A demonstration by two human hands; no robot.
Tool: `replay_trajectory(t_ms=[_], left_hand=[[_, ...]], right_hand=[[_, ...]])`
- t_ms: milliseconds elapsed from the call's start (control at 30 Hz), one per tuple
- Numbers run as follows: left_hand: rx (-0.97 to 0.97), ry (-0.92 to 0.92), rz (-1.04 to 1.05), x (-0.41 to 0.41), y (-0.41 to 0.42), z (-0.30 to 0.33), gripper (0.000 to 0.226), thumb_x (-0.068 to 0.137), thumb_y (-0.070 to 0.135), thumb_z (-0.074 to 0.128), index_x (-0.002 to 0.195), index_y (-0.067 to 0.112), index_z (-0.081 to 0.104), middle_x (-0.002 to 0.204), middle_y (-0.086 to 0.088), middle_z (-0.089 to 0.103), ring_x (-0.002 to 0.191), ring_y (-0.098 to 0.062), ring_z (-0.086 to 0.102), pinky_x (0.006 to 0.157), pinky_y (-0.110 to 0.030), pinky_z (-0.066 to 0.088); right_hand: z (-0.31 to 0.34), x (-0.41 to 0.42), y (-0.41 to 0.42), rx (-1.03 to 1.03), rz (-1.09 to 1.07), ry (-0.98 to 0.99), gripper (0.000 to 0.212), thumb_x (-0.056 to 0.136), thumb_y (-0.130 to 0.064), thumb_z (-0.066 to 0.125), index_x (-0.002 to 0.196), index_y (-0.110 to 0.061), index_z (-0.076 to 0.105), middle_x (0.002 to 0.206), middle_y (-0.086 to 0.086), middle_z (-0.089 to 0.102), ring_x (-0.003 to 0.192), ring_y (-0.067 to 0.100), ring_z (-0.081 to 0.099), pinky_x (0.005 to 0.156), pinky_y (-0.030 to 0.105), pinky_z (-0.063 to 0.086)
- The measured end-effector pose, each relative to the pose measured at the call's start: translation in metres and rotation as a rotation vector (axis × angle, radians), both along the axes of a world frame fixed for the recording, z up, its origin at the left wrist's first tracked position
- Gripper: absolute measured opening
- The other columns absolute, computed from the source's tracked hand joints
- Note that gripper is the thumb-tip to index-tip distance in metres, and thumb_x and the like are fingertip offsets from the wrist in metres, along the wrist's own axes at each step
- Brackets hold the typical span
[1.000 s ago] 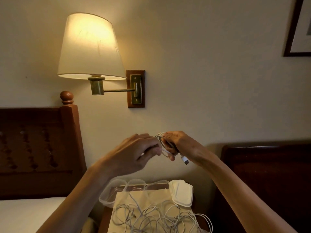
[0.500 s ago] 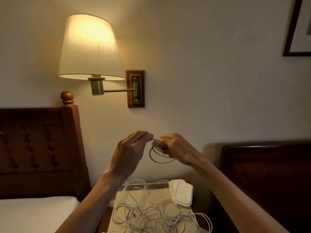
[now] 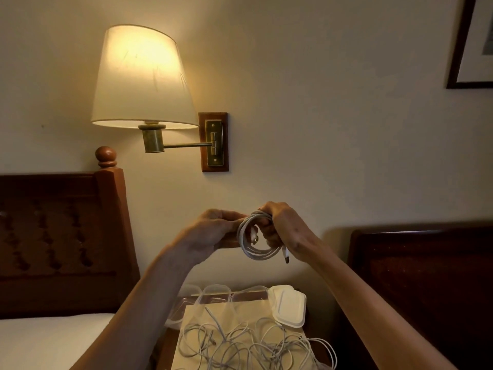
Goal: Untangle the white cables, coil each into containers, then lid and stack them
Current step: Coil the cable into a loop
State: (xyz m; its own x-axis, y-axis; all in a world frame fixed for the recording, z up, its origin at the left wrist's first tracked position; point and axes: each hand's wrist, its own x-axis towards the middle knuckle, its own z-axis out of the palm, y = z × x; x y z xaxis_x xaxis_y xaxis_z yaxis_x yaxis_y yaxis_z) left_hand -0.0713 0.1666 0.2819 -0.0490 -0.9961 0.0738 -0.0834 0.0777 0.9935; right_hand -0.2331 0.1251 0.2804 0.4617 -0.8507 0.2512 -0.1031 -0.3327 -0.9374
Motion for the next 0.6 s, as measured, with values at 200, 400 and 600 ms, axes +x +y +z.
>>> replay_trajectory(t_ms=[200, 400, 600], left_hand=[[0.065, 0.353, -0.105, -0.005, 0.005, -0.005, 0.027, 0.094, 0.027, 0.055, 0.101, 0.003, 0.065, 0.086, -0.01, 0.064, 0.084, -0.022, 0.063, 0.083, -0.045, 0.052], [-0.198, 0.276, -0.146, -0.005, 0.009, -0.017, 0.034, 0.087, 0.017, 0.059, 0.118, 0.005, 0.066, 0.091, -0.008, 0.061, 0.088, -0.02, 0.062, 0.085, -0.039, 0.054], [-0.32, 0.098, -0.041, -0.007, 0.005, -0.025, 0.027, 0.092, 0.014, 0.058, 0.118, 0.009, 0.065, 0.096, -0.013, 0.056, 0.094, -0.025, 0.059, 0.086, -0.037, 0.053]], right_hand=[[0.002, 0.007, -0.002, -0.252, -0.25, 0.067, 0.045, 0.104, -0.026, 0.033, 0.065, -0.015, 0.051, 0.061, 0.002, 0.049, 0.055, 0.011, 0.043, 0.06, 0.029, 0.04], [0.005, 0.008, -0.007, -0.374, -0.331, 0.122, 0.041, 0.105, -0.035, 0.034, 0.07, -0.022, 0.052, 0.063, -0.001, 0.051, 0.056, 0.01, 0.048, 0.062, 0.029, 0.046], [0.001, 0.005, -0.016, -0.388, -0.214, 0.012, 0.028, 0.103, -0.03, 0.042, 0.105, -0.014, 0.066, 0.062, -0.01, 0.048, 0.051, 0.003, 0.045, 0.05, 0.019, 0.042]])
